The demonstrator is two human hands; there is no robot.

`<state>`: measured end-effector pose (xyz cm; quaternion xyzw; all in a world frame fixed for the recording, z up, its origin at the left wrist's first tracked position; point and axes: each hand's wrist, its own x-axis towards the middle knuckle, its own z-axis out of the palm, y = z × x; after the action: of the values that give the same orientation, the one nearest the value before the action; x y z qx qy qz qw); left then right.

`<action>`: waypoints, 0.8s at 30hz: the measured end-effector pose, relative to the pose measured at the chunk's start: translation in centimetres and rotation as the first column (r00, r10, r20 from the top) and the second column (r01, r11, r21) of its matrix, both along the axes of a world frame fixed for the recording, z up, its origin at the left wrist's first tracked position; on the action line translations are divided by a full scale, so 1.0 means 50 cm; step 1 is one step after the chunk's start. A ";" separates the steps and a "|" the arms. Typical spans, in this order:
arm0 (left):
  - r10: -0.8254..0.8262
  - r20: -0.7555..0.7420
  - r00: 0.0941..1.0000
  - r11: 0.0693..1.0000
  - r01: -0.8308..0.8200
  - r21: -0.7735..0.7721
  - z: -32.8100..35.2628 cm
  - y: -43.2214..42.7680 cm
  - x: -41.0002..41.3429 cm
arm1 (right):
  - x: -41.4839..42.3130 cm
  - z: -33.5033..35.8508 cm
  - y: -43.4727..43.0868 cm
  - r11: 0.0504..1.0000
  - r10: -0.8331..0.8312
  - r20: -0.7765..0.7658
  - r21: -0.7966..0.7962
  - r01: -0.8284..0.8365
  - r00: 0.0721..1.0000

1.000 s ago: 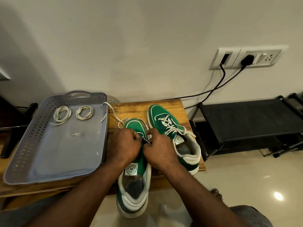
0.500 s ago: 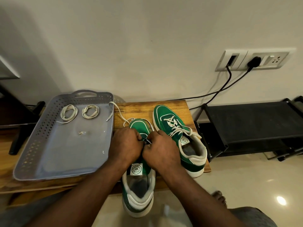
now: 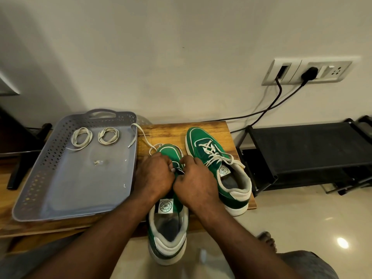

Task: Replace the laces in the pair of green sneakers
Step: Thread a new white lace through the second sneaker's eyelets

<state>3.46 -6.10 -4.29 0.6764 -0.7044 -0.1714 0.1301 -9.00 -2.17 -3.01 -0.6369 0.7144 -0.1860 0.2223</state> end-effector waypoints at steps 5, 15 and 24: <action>-0.035 -0.045 0.998 0.986 0.041 0.159 0.056 -0.015 0.035 | 0.003 -0.004 0.001 1.000 0.001 -0.030 -0.024 -0.002 1.000; 0.100 -0.425 0.900 0.957 0.029 0.287 0.141 -0.009 0.105 | 0.002 0.006 -0.005 0.995 0.071 -0.078 -0.069 -0.076 0.994; -0.042 -0.284 0.958 0.994 0.068 0.082 0.135 -0.019 0.092 | -0.001 -0.016 -0.026 0.991 0.088 0.091 -0.113 -0.077 0.992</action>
<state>8.08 -7.05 2.44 0.6304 -0.6889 -0.3011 0.1933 -9.04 -3.48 -3.83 -0.6676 0.6646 -0.2459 0.2286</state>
